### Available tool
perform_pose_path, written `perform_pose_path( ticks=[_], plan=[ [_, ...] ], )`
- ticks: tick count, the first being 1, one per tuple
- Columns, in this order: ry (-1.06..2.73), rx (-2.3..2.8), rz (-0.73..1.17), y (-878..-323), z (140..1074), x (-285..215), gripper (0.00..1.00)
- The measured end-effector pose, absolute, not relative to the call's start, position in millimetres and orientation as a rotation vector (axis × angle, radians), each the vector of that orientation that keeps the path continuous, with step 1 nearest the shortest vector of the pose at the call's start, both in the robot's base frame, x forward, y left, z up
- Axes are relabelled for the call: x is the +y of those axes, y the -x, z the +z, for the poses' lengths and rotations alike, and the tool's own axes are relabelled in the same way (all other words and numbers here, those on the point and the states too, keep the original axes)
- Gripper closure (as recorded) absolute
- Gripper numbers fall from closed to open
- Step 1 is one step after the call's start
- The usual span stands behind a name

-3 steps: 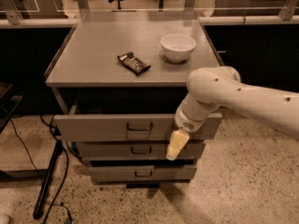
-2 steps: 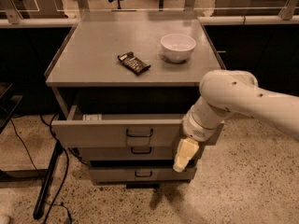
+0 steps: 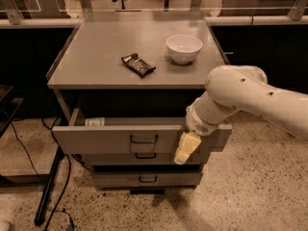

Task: Open top drawer

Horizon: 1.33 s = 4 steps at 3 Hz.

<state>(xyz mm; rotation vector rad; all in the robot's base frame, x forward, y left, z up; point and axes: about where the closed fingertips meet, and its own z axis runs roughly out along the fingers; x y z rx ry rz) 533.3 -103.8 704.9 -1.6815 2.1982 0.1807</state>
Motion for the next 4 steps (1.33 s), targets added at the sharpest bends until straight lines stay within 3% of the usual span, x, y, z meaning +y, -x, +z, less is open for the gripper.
perform_pose_path(
  ticks=[4],
  plan=[
    [1.806,2.321,0.28,-513.4,648.8,-106.7,0.0]
  ],
)
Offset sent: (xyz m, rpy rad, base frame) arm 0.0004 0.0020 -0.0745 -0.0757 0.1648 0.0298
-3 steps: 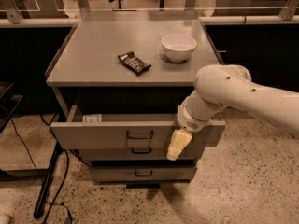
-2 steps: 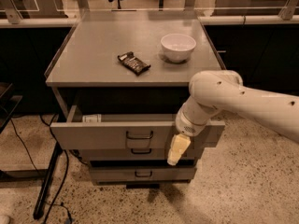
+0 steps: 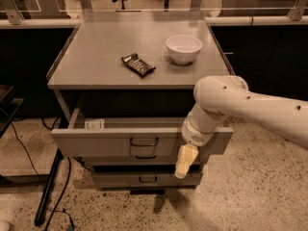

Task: Open top drawer

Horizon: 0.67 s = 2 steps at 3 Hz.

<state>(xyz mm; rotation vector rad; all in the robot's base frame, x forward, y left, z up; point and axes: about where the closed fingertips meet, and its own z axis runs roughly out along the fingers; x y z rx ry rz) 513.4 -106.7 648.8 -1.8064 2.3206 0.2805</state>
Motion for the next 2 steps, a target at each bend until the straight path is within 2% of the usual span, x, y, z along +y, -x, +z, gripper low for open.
perform_pose_path(
  ticks=[1,2],
  plan=[
    [1.833,2.322,0.311,-482.2,661.1,-112.0,0.0],
    [1.77,2.367,0.335,-417.5,695.5,-136.2,0.0]
  ],
)
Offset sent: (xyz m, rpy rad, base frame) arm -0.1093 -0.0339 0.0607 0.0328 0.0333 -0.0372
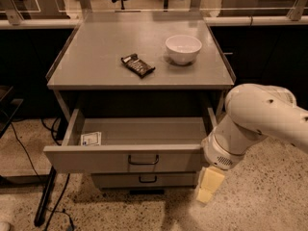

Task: Open top drawer

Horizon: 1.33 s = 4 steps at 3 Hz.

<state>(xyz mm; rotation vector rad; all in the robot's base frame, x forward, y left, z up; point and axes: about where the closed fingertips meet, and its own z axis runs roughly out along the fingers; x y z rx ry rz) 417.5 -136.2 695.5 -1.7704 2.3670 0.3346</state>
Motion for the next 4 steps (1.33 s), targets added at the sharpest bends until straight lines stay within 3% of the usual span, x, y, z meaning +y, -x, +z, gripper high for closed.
perform_pose_path(
  ticks=[4],
  plan=[
    [1.767,2.333,0.268,-464.5,692.8,-126.0,0.0]
  ],
)
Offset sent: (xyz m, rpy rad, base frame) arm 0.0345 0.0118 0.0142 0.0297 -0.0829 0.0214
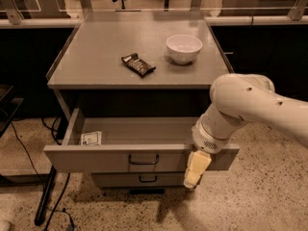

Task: Open top drawer

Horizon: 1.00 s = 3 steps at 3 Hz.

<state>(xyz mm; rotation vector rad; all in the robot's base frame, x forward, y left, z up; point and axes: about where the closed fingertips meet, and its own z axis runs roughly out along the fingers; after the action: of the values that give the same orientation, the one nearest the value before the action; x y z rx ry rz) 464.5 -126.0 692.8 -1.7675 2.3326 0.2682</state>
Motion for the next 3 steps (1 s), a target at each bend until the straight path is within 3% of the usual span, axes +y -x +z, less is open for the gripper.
perform_pose_path(
  ticks=[3],
  plan=[
    [1.893,2.432,0.351,-431.7,660.5,-126.9,0.0]
  ],
)
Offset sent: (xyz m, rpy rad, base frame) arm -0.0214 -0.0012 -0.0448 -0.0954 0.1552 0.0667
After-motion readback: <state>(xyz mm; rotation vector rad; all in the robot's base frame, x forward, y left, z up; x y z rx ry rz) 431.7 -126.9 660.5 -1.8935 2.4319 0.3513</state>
